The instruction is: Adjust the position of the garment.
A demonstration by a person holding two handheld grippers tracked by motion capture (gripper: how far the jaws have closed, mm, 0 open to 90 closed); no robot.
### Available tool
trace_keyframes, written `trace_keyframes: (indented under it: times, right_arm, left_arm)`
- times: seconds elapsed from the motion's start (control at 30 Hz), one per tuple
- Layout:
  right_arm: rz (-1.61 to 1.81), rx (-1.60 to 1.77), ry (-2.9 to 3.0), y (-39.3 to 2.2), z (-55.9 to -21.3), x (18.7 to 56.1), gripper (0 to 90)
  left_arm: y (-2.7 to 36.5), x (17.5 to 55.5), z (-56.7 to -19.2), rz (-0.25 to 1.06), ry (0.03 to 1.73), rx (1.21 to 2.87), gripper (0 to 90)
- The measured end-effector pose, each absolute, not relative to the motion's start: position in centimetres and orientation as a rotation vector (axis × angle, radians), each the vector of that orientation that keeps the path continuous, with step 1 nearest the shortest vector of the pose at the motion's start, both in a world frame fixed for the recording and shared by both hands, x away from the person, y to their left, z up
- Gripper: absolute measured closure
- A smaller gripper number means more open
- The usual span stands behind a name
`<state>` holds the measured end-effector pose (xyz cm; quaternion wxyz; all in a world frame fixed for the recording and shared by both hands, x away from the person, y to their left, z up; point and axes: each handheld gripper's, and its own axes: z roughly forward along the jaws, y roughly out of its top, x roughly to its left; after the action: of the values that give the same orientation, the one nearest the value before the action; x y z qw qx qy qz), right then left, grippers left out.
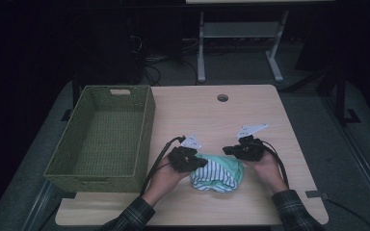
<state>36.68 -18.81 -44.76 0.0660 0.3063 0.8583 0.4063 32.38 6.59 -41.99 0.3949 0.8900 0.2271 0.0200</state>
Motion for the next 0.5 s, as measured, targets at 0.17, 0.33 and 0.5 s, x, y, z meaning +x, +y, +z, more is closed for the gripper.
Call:
trace_keyframes:
  times: [0.17, 0.33, 0.5]
  right_arm:
    - [1.21, 0.933, 2.606, -18.1, -45.2, 37.8, 89.9]
    - [1.196, 0.946, 2.619, -17.3, -45.9, 38.5, 89.9]
    - [1.165, 0.932, 2.648, -17.1, -46.4, 38.4, 89.9]
  left_arm:
    - [6.4, 30.9, -42.2, 0.016, 0.542, 2.266, 89.3]
    - [5.8, 29.1, -42.7, -0.02, 0.512, 2.281, 89.2]
    - [5.0, 28.1, -43.4, -0.047, 0.476, 2.316, 89.2]
